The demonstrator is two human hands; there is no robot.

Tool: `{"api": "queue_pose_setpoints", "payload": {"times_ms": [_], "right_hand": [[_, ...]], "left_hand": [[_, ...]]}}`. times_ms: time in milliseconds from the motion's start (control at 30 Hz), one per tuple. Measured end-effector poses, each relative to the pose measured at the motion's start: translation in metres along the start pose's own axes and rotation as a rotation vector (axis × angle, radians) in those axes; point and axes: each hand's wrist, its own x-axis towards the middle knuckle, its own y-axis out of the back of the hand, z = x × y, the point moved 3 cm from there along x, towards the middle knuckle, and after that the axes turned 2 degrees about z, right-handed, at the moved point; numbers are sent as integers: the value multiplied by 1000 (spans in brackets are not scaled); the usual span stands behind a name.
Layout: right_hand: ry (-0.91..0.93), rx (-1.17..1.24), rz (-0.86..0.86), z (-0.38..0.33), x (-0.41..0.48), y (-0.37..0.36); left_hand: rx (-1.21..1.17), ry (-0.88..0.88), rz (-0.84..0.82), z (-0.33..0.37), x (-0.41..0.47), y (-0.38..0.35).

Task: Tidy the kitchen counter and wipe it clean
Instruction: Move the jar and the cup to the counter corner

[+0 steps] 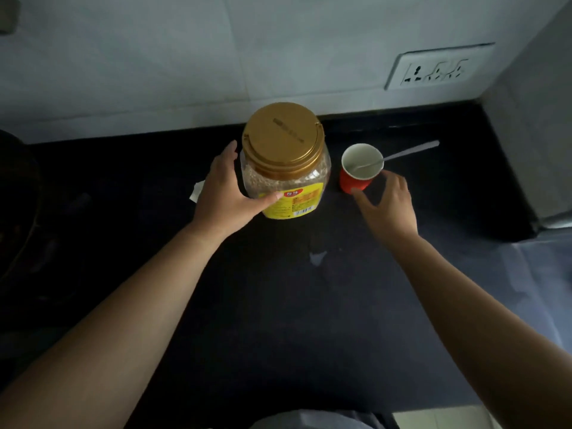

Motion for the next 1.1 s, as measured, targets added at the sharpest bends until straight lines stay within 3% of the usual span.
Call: {"api": "queue_pose_setpoints", "payload": {"times_ms": [167, 333, 900, 1100], "right_hand": [[-20, 101, 40, 4, 23, -2], [-62, 285, 20, 5, 35, -12], [3, 422, 13, -4, 29, 2], [48, 446, 20, -5, 4, 20]], "left_hand": [[-52, -85, 25, 22, 9, 15], [1, -324, 48, 53, 8, 25], [81, -275, 22, 66, 6, 27], [268, -379, 19, 80, 7, 30]]}}
